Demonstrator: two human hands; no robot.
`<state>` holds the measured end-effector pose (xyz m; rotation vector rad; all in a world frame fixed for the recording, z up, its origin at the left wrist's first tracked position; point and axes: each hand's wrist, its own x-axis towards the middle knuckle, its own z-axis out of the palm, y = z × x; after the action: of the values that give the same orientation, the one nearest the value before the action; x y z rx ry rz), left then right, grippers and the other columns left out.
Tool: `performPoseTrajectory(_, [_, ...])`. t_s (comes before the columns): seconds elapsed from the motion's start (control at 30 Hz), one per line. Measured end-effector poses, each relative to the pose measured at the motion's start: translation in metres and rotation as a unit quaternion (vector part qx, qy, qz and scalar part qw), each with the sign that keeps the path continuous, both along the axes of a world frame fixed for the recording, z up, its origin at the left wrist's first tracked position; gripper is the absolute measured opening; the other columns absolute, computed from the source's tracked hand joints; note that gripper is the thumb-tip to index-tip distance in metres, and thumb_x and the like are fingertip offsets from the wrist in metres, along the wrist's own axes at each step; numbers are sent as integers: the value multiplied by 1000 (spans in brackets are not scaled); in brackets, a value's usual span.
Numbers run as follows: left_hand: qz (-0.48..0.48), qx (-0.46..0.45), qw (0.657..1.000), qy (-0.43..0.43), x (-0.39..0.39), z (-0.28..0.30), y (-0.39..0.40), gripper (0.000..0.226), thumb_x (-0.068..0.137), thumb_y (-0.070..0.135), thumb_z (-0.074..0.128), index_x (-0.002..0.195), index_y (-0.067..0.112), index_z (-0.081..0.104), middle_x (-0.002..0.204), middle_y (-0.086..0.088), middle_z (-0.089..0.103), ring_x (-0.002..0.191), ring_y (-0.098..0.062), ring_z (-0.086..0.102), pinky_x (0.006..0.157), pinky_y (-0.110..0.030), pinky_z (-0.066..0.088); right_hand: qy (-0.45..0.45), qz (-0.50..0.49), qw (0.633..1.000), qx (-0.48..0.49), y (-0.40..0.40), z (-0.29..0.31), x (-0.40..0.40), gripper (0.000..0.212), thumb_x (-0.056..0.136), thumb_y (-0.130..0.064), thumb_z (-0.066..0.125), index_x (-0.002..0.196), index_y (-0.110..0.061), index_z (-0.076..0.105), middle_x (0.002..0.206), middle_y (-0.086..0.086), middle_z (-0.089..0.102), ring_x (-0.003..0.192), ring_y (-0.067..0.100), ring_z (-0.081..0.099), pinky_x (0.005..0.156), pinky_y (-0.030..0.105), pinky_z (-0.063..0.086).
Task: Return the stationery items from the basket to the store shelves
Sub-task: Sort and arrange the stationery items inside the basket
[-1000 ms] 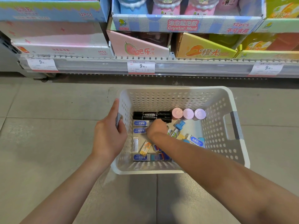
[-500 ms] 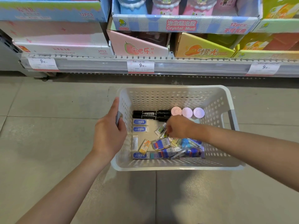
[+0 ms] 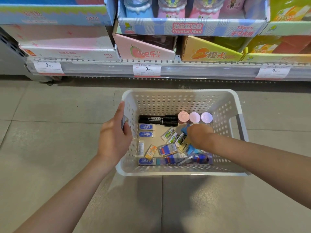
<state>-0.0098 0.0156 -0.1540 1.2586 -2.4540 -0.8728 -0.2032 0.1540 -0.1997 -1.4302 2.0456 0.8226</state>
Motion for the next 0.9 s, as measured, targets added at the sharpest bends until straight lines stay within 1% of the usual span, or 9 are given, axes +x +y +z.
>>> performPoseTrajectory(0.1, [-5, -5, 1000, 4, 0, 0, 0, 59, 93, 6, 48, 147, 16, 28, 63, -11, 52, 49, -14, 41, 45, -24, 33, -84, -119, 983, -109, -18, 10, -1, 20, 92, -19, 53, 102, -4, 61, 91, 9, 59, 87, 22, 58, 70, 29, 49])
performPoseTrajectory(0.2, [-1, 0, 1000, 5, 0, 0, 0, 59, 93, 7, 47, 147, 17, 27, 66, -14, 56, 49, -16, 44, 45, -24, 35, -261, -294, 897, -201, -35, 10, 8, 41, 86, -37, 64, 58, -11, 51, 58, 2, 48, 55, 14, 47, 54, 23, 38])
performPoseTrajectory(0.33, [0, 7, 1000, 7, 0, 0, -1, 61, 93, 8, 47, 148, 20, 25, 67, -14, 58, 48, -14, 44, 43, -24, 34, -421, -592, 653, -215, -50, -20, 31, 24, 90, -19, 63, 70, -7, 56, 60, 7, 57, 51, 10, 53, 70, 25, 54])
performPoseTrajectory(0.47, [-3, 14, 1000, 9, 1, -2, -2, 62, 93, 9, 47, 149, 22, 23, 72, -12, 62, 48, -12, 45, 45, -22, 34, -455, -766, 406, -202, -72, -40, 48, 22, 97, 1, 44, 76, -3, 46, 72, 13, 51, 61, 12, 53, 76, 24, 56])
performPoseTrajectory(0.5, [-2, 14, 1000, 9, 2, -3, -2, 62, 93, 9, 47, 149, 22, 23, 71, -11, 61, 49, -11, 44, 45, -20, 33, -446, -786, 373, -209, -77, -42, 49, 23, 98, 4, 41, 76, -3, 44, 73, 13, 50, 60, 13, 52, 80, 26, 55])
performPoseTrajectory(0.53, [-2, 15, 1000, 8, 1, -3, -3, 62, 93, 9, 47, 149, 22, 24, 69, -10, 60, 48, -10, 43, 45, -19, 32, -433, -793, 369, -216, -81, -46, 50, 23, 98, 5, 39, 76, -2, 44, 73, 14, 50, 55, 13, 54, 76, 25, 55])
performPoseTrajectory(0.6, [-1, 20, 1000, 10, 2, -4, -3, 62, 93, 10, 47, 149, 22, 23, 66, -9, 58, 47, -9, 41, 45, -17, 31, -402, -776, 428, -230, -86, -55, 52, 19, 97, 4, 40, 82, 0, 50, 73, 14, 52, 43, 12, 58, 61, 21, 54])
performPoseTrajectory(0.73, [6, 37, 999, 20, 1, -4, -4, 62, 93, 9, 47, 149, 24, 24, 62, -6, 53, 45, -8, 38, 44, -17, 32, -331, -741, 524, -260, -91, -66, 58, 5, 86, -10, 61, 82, -7, 60, 96, 10, 63, 87, 23, 63, 90, 39, 54])
performPoseTrajectory(0.9, [5, 39, 999, 22, 0, -4, -4, 62, 93, 8, 46, 149, 24, 25, 61, -8, 54, 44, -9, 38, 43, -17, 37, -273, -728, 577, -251, -102, -71, 61, 29, 83, -19, 68, 103, 1, 67, 98, 15, 71, 90, 27, 68, 76, 35, 57])
